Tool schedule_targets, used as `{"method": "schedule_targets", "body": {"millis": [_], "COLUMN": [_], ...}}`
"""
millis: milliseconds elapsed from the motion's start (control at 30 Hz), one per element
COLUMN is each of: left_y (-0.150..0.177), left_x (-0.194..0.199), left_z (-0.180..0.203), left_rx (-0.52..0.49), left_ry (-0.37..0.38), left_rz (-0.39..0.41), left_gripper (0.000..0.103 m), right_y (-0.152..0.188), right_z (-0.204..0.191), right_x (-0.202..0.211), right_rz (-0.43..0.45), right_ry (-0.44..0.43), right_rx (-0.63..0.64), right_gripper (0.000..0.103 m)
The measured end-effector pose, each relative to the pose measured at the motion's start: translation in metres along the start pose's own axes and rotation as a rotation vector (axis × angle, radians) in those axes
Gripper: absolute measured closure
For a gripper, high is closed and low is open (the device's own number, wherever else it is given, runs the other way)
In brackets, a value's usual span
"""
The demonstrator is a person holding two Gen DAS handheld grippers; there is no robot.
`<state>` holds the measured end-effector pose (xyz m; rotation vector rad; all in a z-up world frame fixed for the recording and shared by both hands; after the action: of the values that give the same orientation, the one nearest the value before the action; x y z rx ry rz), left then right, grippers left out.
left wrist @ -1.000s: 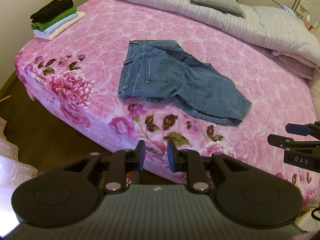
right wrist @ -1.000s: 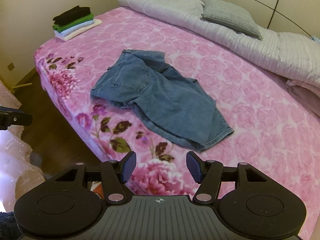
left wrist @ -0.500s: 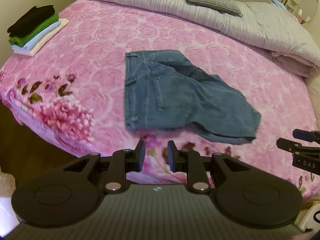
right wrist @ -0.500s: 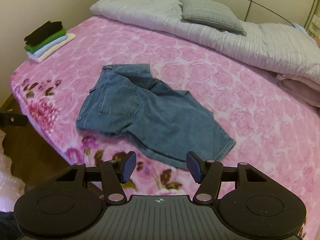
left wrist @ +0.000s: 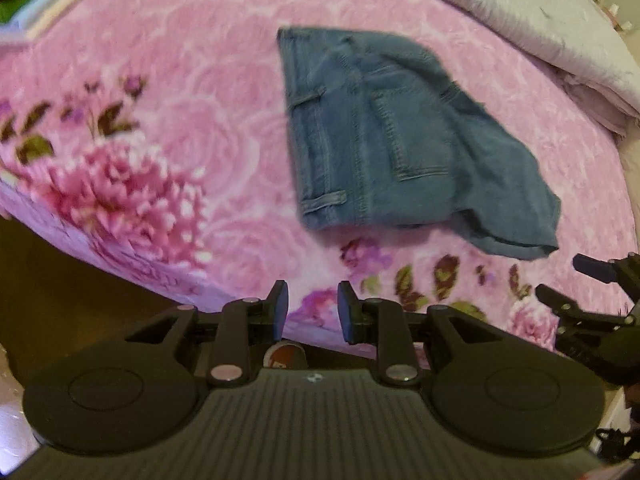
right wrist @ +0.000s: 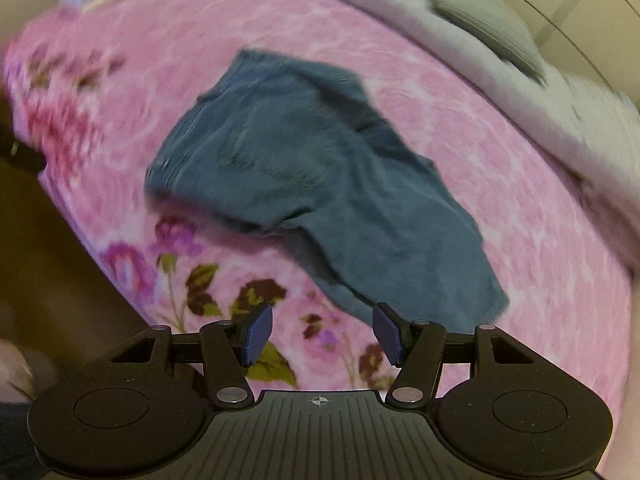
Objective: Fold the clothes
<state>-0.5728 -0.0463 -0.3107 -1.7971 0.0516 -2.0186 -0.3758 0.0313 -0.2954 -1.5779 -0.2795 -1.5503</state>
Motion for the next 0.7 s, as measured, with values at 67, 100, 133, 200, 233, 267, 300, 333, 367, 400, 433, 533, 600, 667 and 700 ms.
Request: {"method": "schedule_targets", "body": {"millis": [67, 100, 133, 200, 233, 267, 300, 333, 367, 400, 433, 533, 600, 667, 700], "left_y": [0.002, 0.003, 0.003, 0.005, 0.005, 0.006, 0.007, 0.004, 0.003, 0.004, 0.005, 0.01, 0.012, 0.014, 0.013], "left_x": [-0.014, -0.021, -0.028, -0.042, -0.049, -0.056, -0.063, -0.067, -0.07, -0.073, -0.075, -0.08, -0.084, -0.085, -0.085], "left_z": [-0.01, -0.015, -0.019, -0.029, -0.034, -0.039, -0.043, -0.047, -0.05, -0.052, -0.053, -0.055, -0.055, -0.052, -0.05], "left_rx": [0.028, 0.041, 0.055, 0.083, 0.097, 0.11, 0.124, 0.144, 0.161, 0.176, 0.188, 0.209, 0.21, 0.209, 0.208], "left_ry": [0.006, 0.008, 0.01, 0.015, 0.017, 0.019, 0.022, 0.022, 0.025, 0.028, 0.03, 0.03, 0.024, 0.013, 0.01], "left_rz": [0.008, 0.012, 0.016, 0.025, 0.029, 0.034, 0.038, 0.048, 0.057, 0.063, 0.067, 0.069, 0.06, 0.053, 0.055], "left_gripper": [0.082, 0.082, 0.082, 0.082, 0.082, 0.082, 0.082, 0.082, 0.082, 0.082, 0.082, 0.082, 0.082, 0.082, 0.082], "right_y": [0.008, 0.009, 0.01, 0.01, 0.01, 0.009, 0.009, 0.008, 0.009, 0.009, 0.01, 0.01, 0.006, -0.001, -0.005], "right_z": [-0.01, -0.018, -0.026, -0.04, -0.046, -0.053, -0.06, -0.068, -0.075, -0.081, -0.087, -0.103, -0.108, -0.109, -0.108], "right_x": [-0.023, -0.033, -0.042, -0.056, -0.062, -0.069, -0.074, -0.079, -0.085, -0.091, -0.097, -0.115, -0.125, -0.129, -0.129], "right_rz": [0.032, 0.048, 0.068, 0.126, 0.156, 0.19, 0.226, 0.261, 0.296, 0.325, 0.353, 0.43, 0.463, 0.501, 0.508], "right_ry": [0.016, 0.024, 0.031, 0.04, 0.041, 0.044, 0.05, 0.057, 0.066, 0.075, 0.085, 0.134, 0.154, 0.155, 0.139], "right_rx": [0.09, 0.13, 0.169, 0.248, 0.289, 0.338, 0.382, 0.427, 0.476, 0.522, 0.567, 0.686, 0.733, 0.734, 0.723], "right_gripper": [0.044, 0.044, 0.044, 0.044, 0.044, 0.044, 0.044, 0.044, 0.044, 0.044, 0.043, 0.043, 0.043, 0.044, 0.044]}}
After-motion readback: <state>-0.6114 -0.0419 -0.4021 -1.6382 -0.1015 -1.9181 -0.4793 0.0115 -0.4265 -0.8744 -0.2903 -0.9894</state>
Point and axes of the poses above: each gripper's, at about its wrist camera, not at the fingertips, and x roughly against the way its jaws point, z to its right, y to its underside, the point moved 7 cm from there along -x, roughly the way its jaws point, and after that the axes turned 14 degrees about -x, right-handed, at the moved point
